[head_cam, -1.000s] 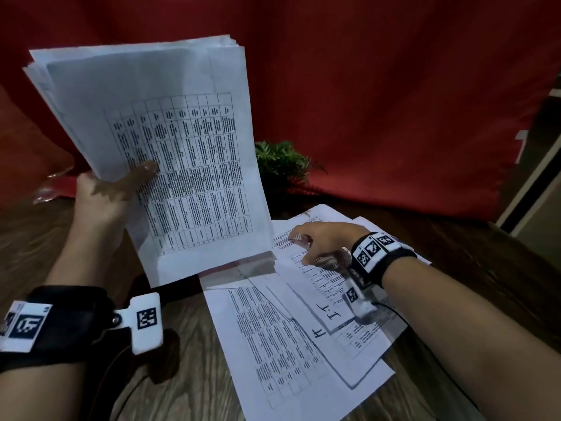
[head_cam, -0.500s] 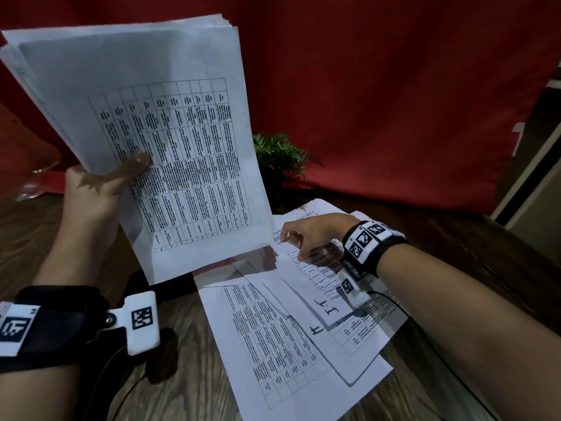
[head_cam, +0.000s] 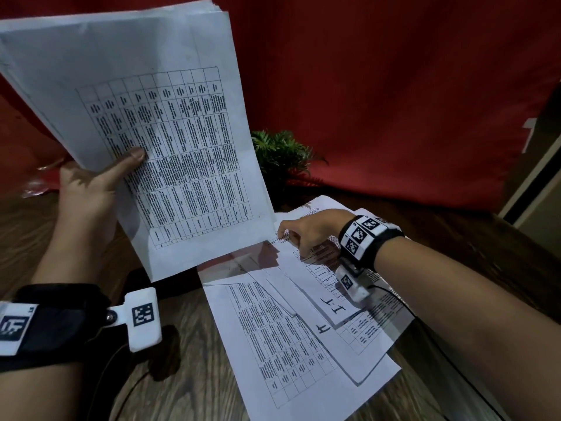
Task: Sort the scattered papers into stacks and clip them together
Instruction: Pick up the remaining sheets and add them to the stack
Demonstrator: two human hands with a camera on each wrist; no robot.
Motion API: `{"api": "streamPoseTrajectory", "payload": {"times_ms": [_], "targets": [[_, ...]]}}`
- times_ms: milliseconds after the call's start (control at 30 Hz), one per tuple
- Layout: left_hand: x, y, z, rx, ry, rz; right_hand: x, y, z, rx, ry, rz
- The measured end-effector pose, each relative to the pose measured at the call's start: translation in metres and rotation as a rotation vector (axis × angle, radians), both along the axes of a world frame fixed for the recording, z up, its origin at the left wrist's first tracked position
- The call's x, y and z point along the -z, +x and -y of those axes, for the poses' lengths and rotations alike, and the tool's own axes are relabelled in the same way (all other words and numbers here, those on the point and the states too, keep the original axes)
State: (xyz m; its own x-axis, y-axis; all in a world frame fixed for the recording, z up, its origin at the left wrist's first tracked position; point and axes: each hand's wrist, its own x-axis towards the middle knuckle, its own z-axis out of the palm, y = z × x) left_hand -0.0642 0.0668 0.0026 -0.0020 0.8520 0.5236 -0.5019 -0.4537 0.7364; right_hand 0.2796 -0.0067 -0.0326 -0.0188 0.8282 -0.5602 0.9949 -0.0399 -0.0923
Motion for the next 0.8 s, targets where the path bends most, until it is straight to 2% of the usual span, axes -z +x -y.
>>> {"api": "streamPoseTrajectory", "payload": {"times_ms": [133,333,500,567,700,800], "targets": [[0.001,-0.001,0.001,-0.036,0.025,-0.012,0.003,-0.009,0.001,-0.043,0.088,-0.02],[-0.002,0.004,0.005,-0.007,0.062,0.043,0.006,-0.019,0.002,-0.11,0.106,0.011],[-0.005,0.003,0.011,-0.011,0.05,0.016,0.005,-0.014,0.004,-0.069,0.065,-0.105],[-0.005,0.001,0.011,-0.008,0.061,-0.015,0.001,-0.01,0.011,-0.085,0.095,-0.095],[-0.005,0.0,0.011,0.02,0.039,0.03,-0.014,0.015,0.027,-0.071,0.146,-0.086],[-0.008,0.002,0.014,0.02,0.038,-0.027,-0.021,0.027,0.04,-0.067,0.163,-0.091]]}}
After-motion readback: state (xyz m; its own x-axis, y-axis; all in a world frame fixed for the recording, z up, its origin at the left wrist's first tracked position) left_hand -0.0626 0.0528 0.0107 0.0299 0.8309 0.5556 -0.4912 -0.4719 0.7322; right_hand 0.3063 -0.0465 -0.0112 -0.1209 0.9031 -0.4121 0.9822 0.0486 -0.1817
